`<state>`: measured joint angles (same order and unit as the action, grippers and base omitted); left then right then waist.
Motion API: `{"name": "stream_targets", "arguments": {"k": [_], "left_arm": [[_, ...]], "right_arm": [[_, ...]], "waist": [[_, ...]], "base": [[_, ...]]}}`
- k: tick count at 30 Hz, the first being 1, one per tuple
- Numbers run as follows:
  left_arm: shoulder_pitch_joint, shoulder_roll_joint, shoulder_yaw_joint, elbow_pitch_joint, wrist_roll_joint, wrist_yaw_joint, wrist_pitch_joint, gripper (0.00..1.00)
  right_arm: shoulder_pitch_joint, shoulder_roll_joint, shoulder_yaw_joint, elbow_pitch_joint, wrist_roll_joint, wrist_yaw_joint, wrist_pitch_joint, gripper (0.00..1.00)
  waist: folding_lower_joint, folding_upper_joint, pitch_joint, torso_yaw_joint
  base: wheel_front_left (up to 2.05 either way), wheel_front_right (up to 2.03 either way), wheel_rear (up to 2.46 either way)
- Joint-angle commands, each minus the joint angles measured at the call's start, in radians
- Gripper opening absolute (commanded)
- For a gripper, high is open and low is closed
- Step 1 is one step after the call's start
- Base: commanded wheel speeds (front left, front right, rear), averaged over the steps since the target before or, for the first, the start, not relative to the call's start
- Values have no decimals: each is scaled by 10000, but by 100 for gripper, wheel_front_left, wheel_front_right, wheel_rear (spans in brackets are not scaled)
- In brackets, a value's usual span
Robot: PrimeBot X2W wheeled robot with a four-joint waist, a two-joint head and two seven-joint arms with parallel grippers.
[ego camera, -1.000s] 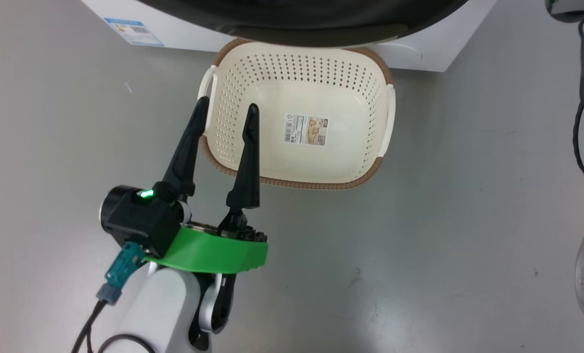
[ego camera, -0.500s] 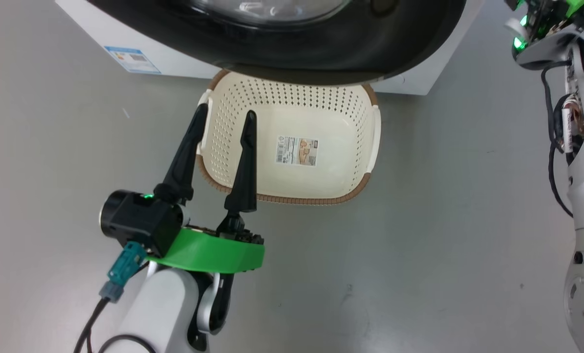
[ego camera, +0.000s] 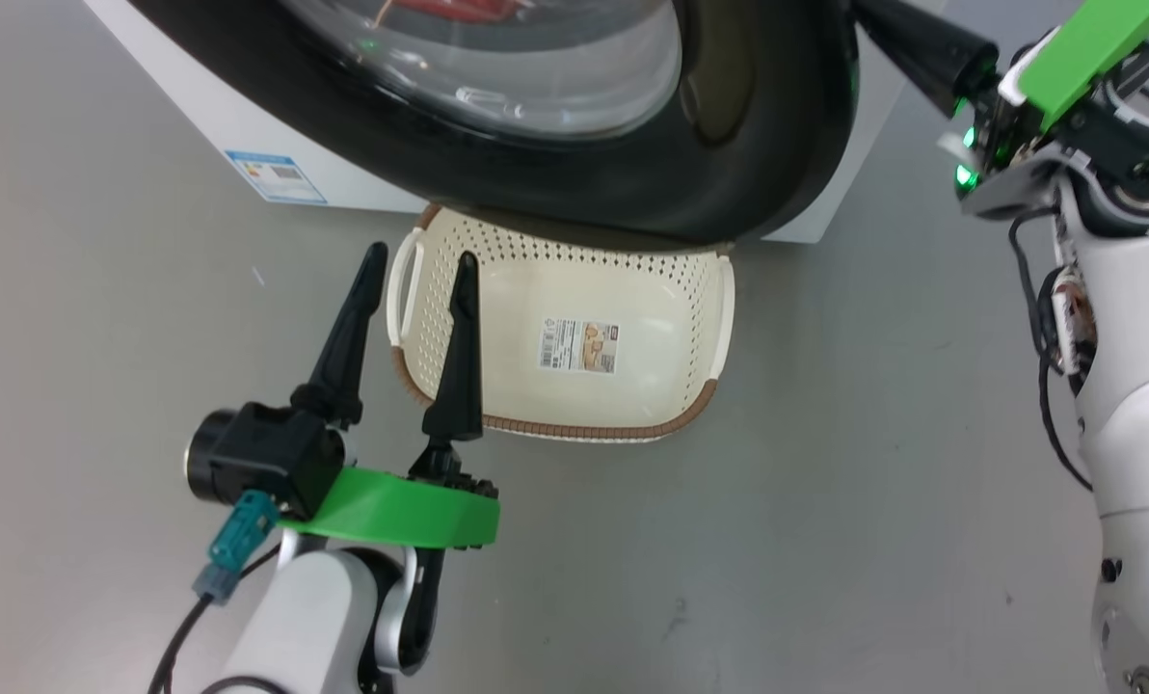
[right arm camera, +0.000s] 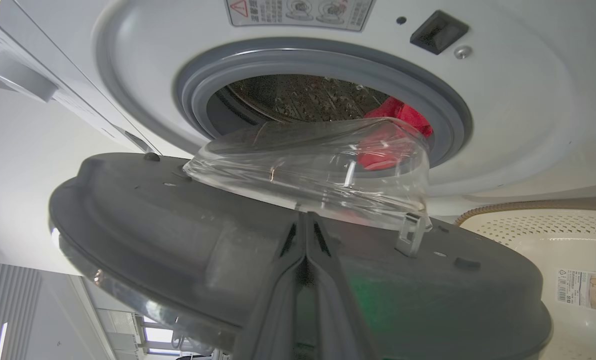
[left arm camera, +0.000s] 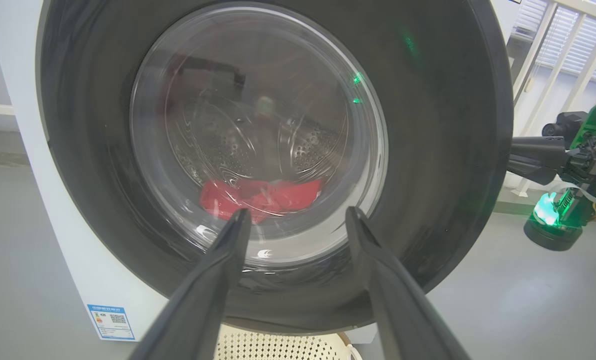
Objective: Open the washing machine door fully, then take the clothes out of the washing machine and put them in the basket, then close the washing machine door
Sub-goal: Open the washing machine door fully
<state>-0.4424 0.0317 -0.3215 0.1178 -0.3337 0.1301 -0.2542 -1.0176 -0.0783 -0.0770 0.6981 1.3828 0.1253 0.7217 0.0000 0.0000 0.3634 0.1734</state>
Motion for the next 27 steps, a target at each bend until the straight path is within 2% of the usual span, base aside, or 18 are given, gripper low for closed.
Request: {"name": "stream_targets", "arguments": {"k": [1, 14, 27], "left_arm": [[191, 192, 369, -169, 25, -58, -76, 100], [617, 199, 400, 93, -179, 21, -76, 100], [932, 219, 357, 135, -424, 73, -56, 100]], "right_arm": [[181, 281, 257, -371, 120, 54, 62, 0], [1662, 281, 532, -1036, 498, 54, 130, 0], [3232, 281, 620, -1847, 753, 54, 185, 0]], "waist": [[0, 0, -183, -9], [0, 0, -1031, 376], [0, 0, -1668, 1224]], "base": [[0, 0, 0], [0, 0, 0], [0, 0, 0]]}}
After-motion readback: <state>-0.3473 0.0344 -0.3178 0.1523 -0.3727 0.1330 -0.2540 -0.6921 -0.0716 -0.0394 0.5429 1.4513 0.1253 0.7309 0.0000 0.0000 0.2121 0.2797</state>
